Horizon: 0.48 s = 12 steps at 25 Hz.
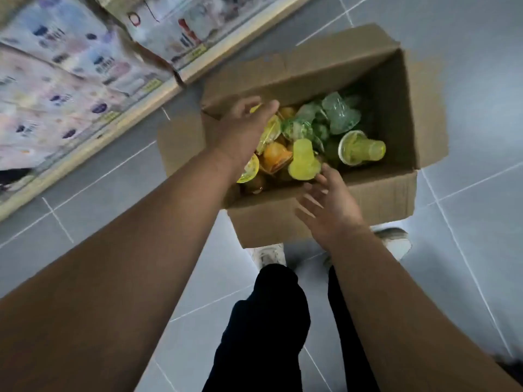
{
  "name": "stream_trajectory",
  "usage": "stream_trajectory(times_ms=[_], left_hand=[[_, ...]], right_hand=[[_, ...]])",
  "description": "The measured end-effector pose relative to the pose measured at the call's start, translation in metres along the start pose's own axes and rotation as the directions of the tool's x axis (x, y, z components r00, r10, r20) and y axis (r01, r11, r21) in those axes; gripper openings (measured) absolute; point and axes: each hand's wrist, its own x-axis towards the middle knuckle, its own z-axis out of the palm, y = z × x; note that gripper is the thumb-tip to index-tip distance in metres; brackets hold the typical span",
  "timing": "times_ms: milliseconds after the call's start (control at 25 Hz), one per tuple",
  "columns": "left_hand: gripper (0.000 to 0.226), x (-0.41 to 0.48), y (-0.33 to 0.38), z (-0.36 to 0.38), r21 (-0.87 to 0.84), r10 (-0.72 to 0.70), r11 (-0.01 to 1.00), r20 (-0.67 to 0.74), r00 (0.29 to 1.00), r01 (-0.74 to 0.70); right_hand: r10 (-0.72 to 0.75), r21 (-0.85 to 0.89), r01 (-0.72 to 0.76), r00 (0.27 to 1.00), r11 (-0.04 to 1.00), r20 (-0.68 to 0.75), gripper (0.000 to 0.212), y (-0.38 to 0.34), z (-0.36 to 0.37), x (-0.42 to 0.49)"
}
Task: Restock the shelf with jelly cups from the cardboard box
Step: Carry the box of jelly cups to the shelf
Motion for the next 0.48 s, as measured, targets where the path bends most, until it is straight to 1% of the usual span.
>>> stream_trajectory(times_ms=[40, 80, 120, 160, 200, 240, 280, 360, 440, 480], left_hand=[[0.037, 0.009, -0.007, 0.004, 0.093, 0.019, 0.995, -0.002, 1.0, -0.019], [0.041, 0.021, -0.014, 0.007, 0.241, 0.06, 0.969, 0.004, 0.998, -0.059], [0.046, 0.034, -0.023, 0.008, 0.367, 0.102, 0.925, 0.015, 0.995, -0.1], [0.051, 0.043, -0.028, 0.009, 0.494, 0.153, 0.858, 0.023, 0.988, -0.145], [0.056, 0.054, -0.032, 0.009, 0.613, 0.211, 0.768, 0.033, 0.977, -0.186], [0.062, 0.065, -0.035, 0.009, 0.691, 0.256, 0.692, 0.039, 0.966, -0.211], [0.069, 0.075, -0.036, 0.01, 0.754, 0.271, 0.623, 0.041, 0.962, -0.208], [0.077, 0.086, -0.037, 0.015, 0.853, 0.302, 0.493, 0.014, 0.953, -0.168], [0.075, 0.095, -0.037, 0.017, 0.933, 0.443, 0.316, 0.016, 0.896, -0.172], [0.074, 0.104, -0.037, 0.017, 0.949, 0.479, 0.255, 0.045, 0.877, -0.188]], right_hand=[[0.045, 0.028, -0.043, 0.997, 0.999, -0.056, 0.032, 0.006, -0.002, 0.014], [0.11, 0.043, -0.105, 0.983, 0.994, -0.144, 0.031, 0.01, -0.002, 0.029], [0.177, 0.044, -0.172, 0.966, 0.984, -0.189, 0.036, 0.014, -0.002, 0.041], [0.233, 0.024, -0.233, 0.953, 0.972, -0.196, 0.043, 0.019, -0.003, 0.051], [0.27, 0.023, -0.271, 0.944, 0.962, -0.19, 0.049, 0.022, -0.001, 0.058], [0.289, 0.02, -0.291, 0.938, 0.957, -0.192, 0.052, 0.023, 0.004, 0.064], [0.298, 0.034, -0.297, 0.935, 0.954, -0.194, 0.055, 0.022, 0.008, 0.07], [0.246, 0.056, -0.24, 0.946, 0.969, -0.21, 0.058, 0.019, 0.014, 0.087], [0.195, 0.127, -0.171, 0.958, 0.977, -0.211, 0.055, 0.021, 0.018, 0.103], [0.17, 0.165, -0.136, 0.963, 0.977, -0.209, 0.052, 0.024, 0.02, 0.11]])
